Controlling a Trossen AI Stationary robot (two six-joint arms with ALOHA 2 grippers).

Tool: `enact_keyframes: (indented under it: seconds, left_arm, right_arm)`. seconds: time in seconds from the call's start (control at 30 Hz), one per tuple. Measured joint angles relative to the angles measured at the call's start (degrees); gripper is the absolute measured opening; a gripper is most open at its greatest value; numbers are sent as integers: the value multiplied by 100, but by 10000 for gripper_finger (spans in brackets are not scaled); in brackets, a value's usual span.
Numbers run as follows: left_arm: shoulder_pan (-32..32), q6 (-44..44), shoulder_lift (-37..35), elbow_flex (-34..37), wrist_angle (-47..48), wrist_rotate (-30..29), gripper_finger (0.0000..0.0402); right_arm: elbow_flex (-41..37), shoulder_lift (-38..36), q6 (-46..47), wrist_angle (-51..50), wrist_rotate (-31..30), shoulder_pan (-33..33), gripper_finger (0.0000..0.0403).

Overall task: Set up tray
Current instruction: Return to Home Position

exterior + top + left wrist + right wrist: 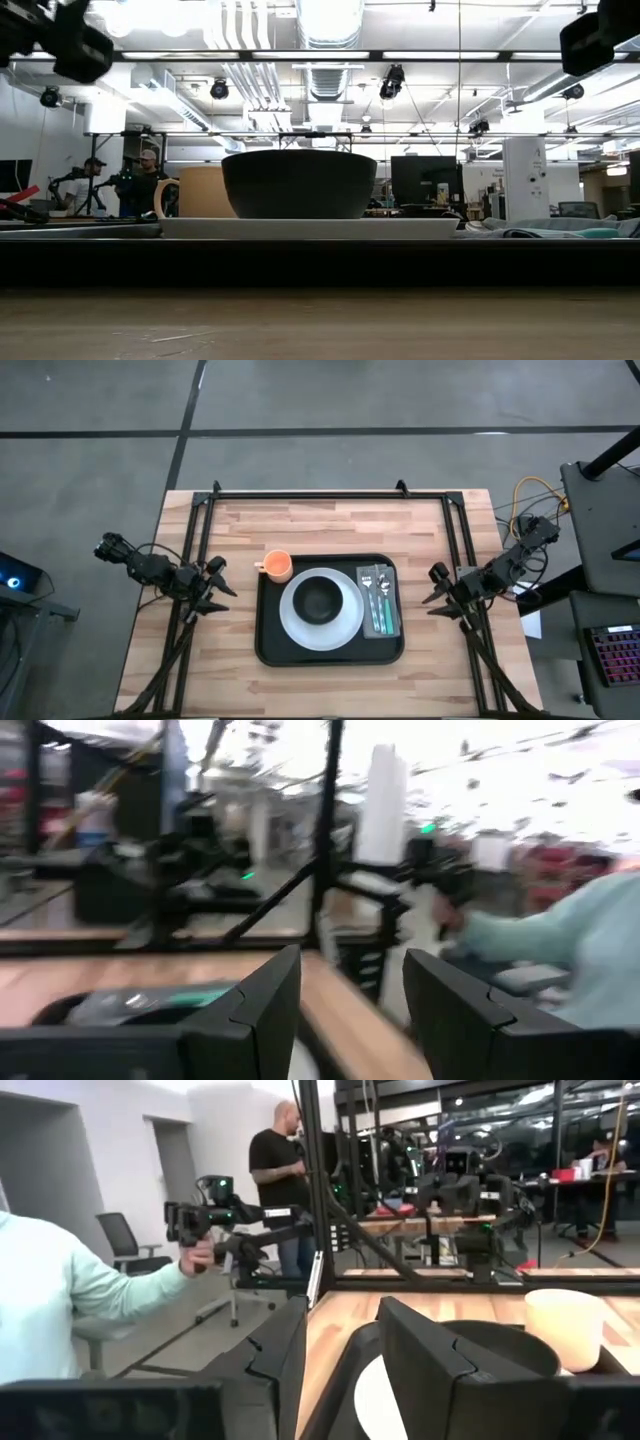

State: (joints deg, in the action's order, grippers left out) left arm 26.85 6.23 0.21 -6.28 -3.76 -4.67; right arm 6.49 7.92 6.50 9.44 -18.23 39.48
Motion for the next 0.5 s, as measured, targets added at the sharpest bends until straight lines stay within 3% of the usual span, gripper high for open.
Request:
enact_keyframes:
  seconds: [0.2,0.5]
  left_arm:
    - [0,46,0,4,316,-1194,159]
    - [2,-115,0,4,320,-1215,159]
  right_arm:
    - [-77,-4,-8,37,-9,0,116]
    - [-599,-236,-369,645,10,1,116]
